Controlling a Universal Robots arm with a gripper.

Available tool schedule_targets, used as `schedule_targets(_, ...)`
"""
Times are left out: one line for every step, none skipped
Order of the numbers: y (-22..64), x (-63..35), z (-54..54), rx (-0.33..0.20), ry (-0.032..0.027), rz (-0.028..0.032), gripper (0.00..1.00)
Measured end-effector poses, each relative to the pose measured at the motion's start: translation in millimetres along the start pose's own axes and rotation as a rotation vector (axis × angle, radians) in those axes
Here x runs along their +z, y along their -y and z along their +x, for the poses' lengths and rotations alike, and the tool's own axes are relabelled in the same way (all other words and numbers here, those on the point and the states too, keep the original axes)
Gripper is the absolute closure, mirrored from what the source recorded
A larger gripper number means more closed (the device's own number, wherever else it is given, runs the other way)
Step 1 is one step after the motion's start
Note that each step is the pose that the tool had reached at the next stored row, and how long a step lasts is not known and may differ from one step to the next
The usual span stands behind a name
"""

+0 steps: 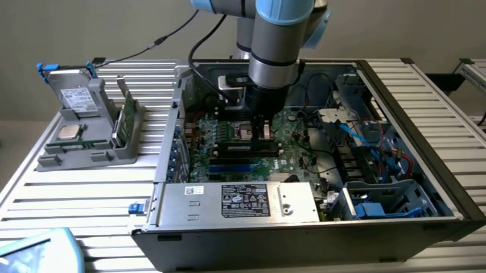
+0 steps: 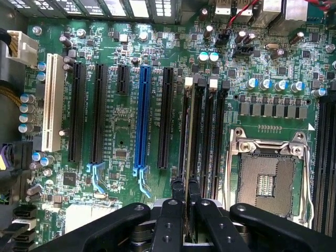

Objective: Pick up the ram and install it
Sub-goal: 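Insert the ram into the slot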

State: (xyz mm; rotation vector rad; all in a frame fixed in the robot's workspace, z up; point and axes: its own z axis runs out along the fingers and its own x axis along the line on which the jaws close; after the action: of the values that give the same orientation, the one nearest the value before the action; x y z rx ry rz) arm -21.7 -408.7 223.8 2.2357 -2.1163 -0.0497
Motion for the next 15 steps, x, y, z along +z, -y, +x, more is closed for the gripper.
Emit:
schedule_targets(0.1, 0.1, 0.0, 0.000, 0.0000, 0.0000, 0.86)
schedule_targets(0.2, 0.1, 0.0, 0.000, 0.0000, -0.0001, 0.86)
schedule_targets(0.3, 0.1, 0.0, 0.000, -0.0001, -0.0001, 0.86)
schedule_targets(0.2, 0.1, 0.0, 0.000, -0.0001, -0.0001, 0.86)
schedule_targets(0.2, 0.1, 0.0, 0.000, -0.0001, -0.0001, 0.86)
schedule_targets(0.3, 0.1, 0.0, 0.001, 0.0000, -0.0001, 0.86)
schedule_targets(0.2, 0.2, 0.0, 0.002, -0.0001, -0.0001, 0.86)
schedule_targets(0.3, 0.2, 0.0, 0.002, -0.0005, -0.0002, 0.86)
schedule_targets(0.3, 0.3, 0.0, 0.003, -0.0015, -0.0002, 0.86)
schedule_targets(0.4, 0.3, -0.1, 0.004, -0.0031, -0.0002, 0.86)
schedule_targets(0.3, 0.3, 0.0, 0.005, -0.0050, -0.0003, 0.86)
schedule_targets(0.3, 0.2, 0.0, 0.005, -0.0066, -0.0006, 0.86)
schedule_targets(0.3, 0.3, 0.0, 0.006, -0.0082, -0.0006, 0.86)
schedule_targets(0.3, 0.2, 0.0, 0.007, -0.0095, -0.0008, 0.86)
schedule_targets(0.3, 0.2, 0.0, 0.007, -0.0106, -0.0009, 0.86)
